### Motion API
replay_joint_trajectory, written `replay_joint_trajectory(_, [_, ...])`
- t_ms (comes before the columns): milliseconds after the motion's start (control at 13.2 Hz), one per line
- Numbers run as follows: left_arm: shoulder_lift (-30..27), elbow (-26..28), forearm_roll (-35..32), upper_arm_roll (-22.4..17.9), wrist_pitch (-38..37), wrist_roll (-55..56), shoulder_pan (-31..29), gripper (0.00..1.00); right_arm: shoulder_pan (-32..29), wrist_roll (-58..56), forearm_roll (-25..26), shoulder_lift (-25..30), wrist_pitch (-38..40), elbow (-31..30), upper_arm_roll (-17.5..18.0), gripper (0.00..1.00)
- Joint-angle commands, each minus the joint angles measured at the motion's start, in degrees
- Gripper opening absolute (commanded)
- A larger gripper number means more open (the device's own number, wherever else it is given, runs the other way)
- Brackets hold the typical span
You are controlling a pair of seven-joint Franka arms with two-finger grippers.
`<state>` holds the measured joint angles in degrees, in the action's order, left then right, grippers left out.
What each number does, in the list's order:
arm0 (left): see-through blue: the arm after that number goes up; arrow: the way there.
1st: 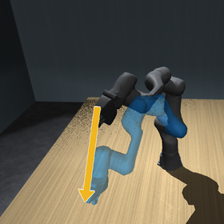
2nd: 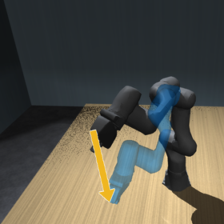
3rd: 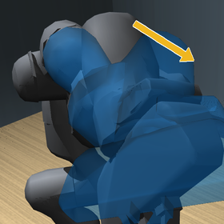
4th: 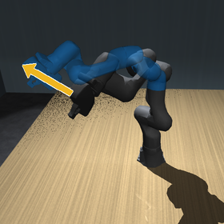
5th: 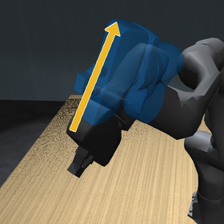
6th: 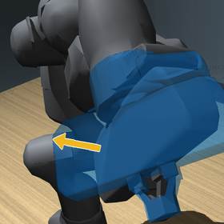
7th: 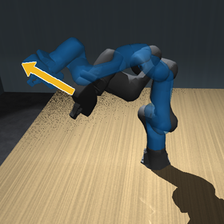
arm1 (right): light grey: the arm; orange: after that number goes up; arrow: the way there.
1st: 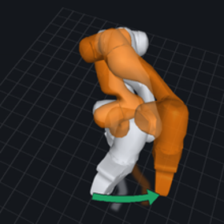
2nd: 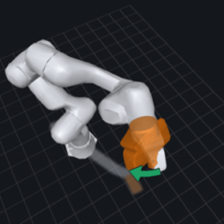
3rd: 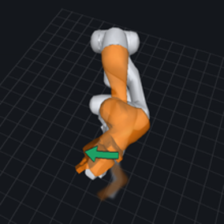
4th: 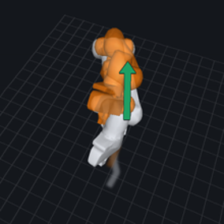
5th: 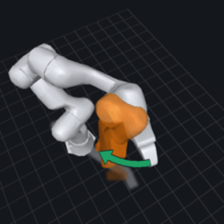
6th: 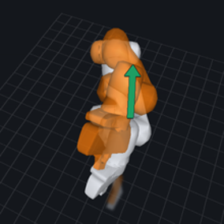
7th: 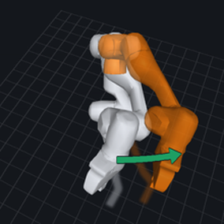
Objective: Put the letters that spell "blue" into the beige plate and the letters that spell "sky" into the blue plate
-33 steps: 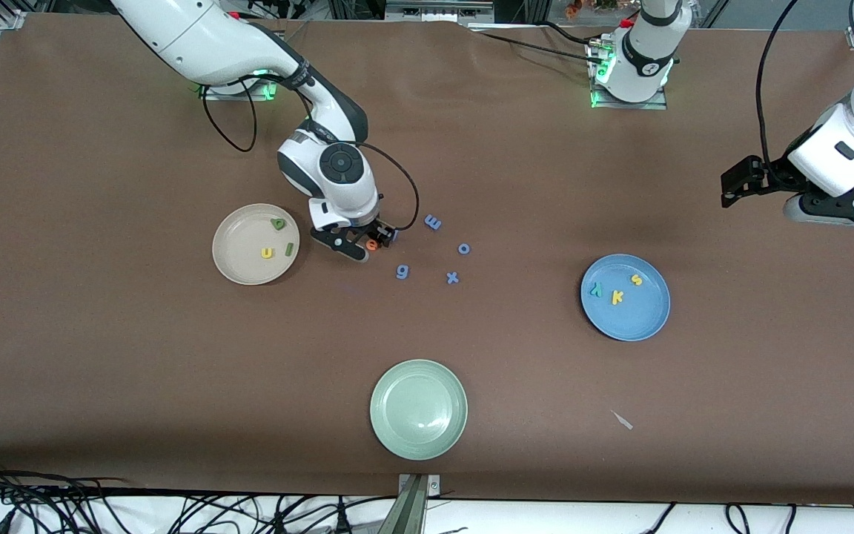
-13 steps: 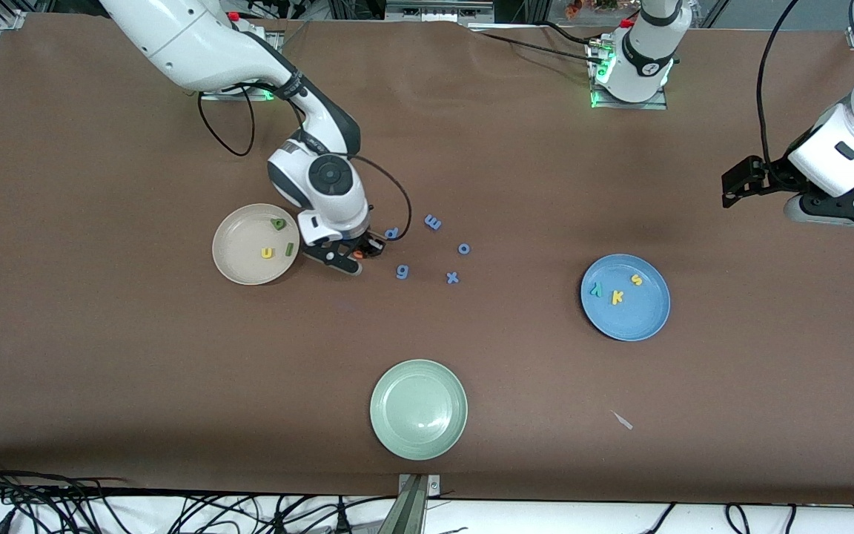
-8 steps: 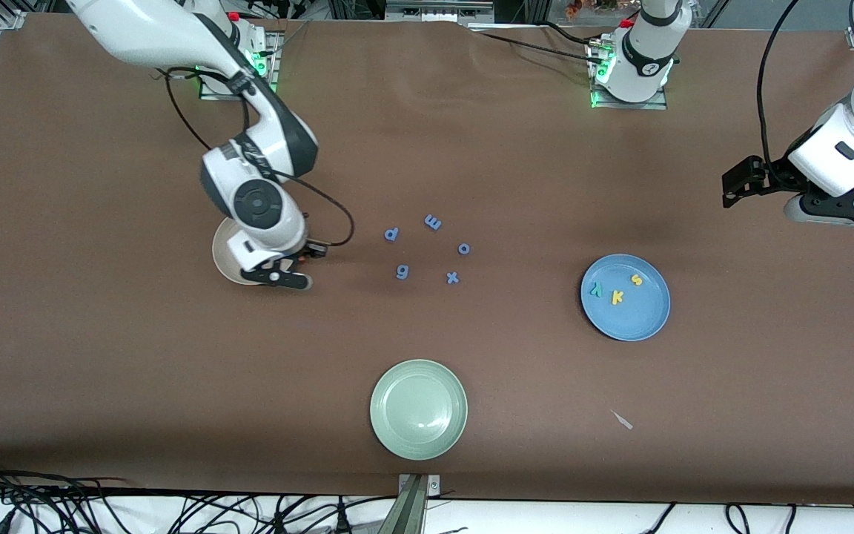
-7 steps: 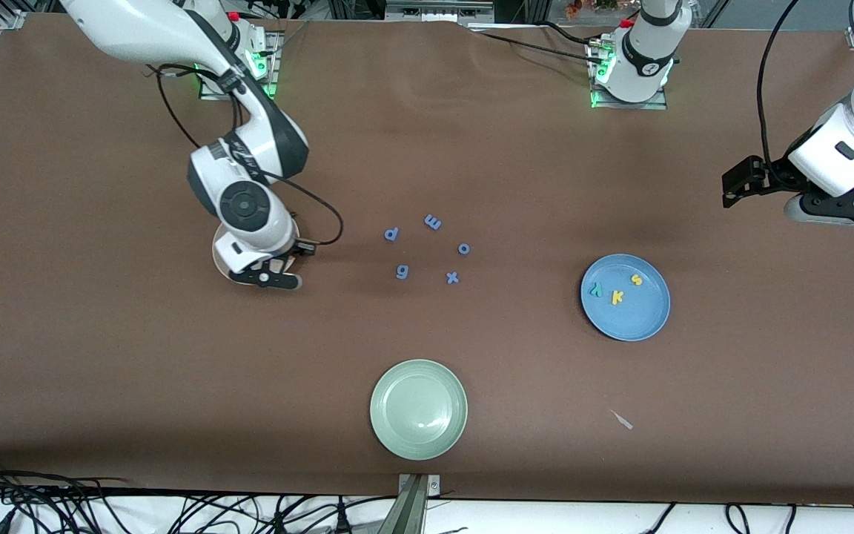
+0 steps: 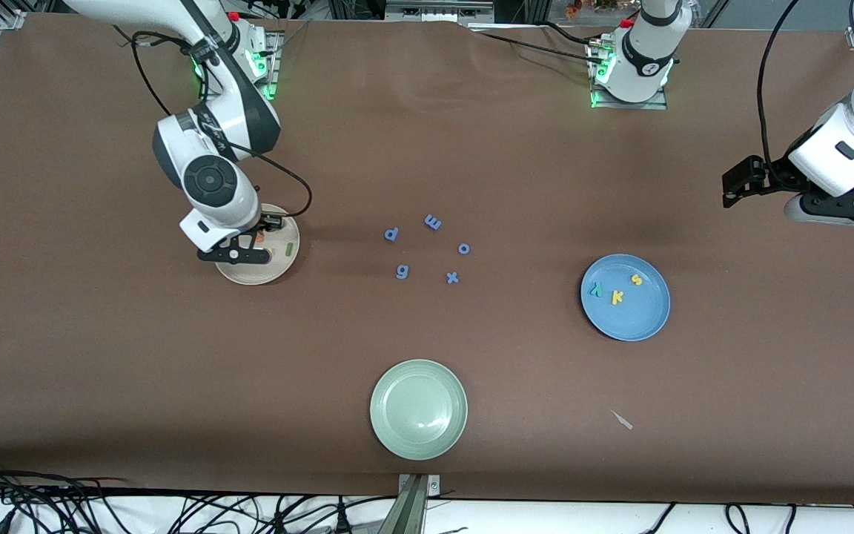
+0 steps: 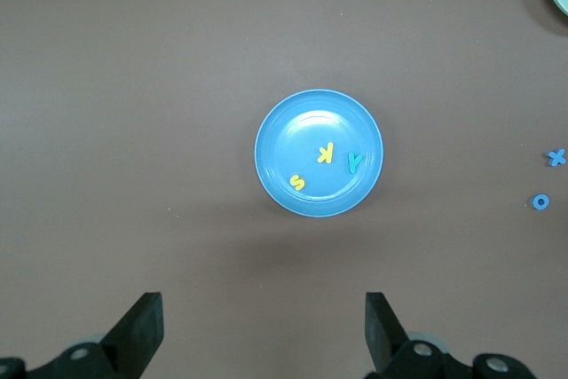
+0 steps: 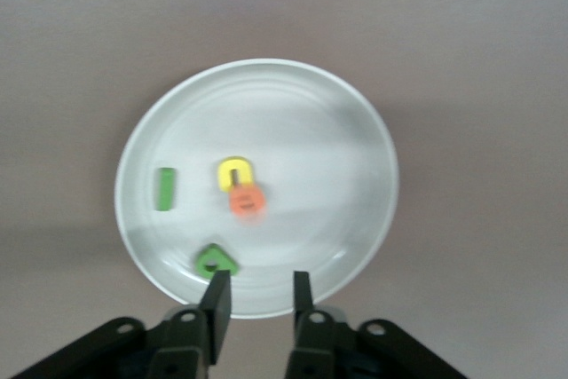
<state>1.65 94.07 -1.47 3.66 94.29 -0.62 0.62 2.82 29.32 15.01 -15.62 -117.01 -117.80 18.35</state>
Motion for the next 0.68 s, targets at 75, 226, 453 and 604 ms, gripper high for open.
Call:
replay_joint_trajectory(75, [-0.2,-0.8,-1.2,-0.1,-0.8,-1.2,0.0,1.0,-0.6,-3.4,-1.4,3.4,5.1,2.5,-0.3,0.99])
replay_joint_trajectory(226, [-0.2,-0.8,-1.2,-0.1,-0.8,-1.2,0.0,1.0,-0.6,-3.7,-5.4,3.4,10.0,8.7,-0.3,1.0])
replay_joint_trajectory(453, [-0.2,-0.8,-1.2,-0.1,-0.9,-1.2,0.0,1.0,-0.6,-5.2,-7.1,3.7,21.0,20.6,-0.3,1.0])
replay_joint_trajectory(604, [-0.2,-0.8,-1.2,-0.1,-0.8,-1.2,0.1,1.0,-0.8,-9.5,-7.0,5.2,22.3,24.8,-0.7,1.0])
